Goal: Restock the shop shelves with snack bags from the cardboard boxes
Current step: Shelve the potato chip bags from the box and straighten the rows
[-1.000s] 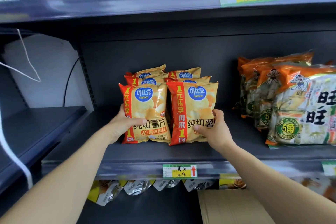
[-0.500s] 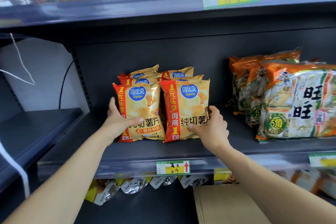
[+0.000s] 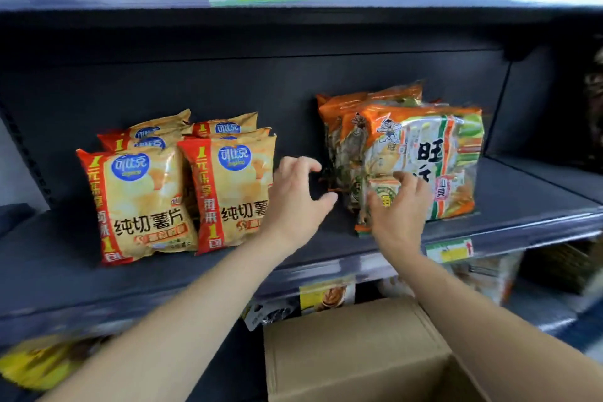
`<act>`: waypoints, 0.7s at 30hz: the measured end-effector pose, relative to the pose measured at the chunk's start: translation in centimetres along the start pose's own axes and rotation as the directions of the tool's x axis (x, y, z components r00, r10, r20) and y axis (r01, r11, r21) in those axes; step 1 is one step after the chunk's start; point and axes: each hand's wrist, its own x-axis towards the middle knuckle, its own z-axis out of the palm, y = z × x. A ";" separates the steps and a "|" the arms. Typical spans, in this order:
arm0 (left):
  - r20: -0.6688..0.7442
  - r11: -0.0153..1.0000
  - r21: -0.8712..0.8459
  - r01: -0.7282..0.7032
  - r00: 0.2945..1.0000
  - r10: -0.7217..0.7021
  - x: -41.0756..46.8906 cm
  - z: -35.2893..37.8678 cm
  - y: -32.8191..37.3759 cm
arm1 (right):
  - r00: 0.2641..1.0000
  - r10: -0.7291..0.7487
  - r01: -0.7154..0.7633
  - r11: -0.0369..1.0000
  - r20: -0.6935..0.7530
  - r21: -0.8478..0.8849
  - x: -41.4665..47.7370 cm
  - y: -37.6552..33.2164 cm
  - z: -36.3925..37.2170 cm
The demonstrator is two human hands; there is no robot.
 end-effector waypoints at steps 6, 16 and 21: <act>0.312 0.991 0.001 0.133 0.941 -0.127 2.7 8.0 2.3 | 0.916 0.326 -0.342 0.939 0.232 0.030 5.0 5.0 -2.9; 0.190 0.963 -0.034 0.269 0.947 -0.258 6.9 10.8 -0.7 | 0.843 0.415 -0.372 0.909 0.341 -0.185 7.3 5.8 -0.4; 0.143 0.947 -0.048 0.319 0.940 -0.309 7.4 10.9 -1.6 | 0.861 0.399 -0.347 0.914 0.314 -0.211 7.0 5.2 0.7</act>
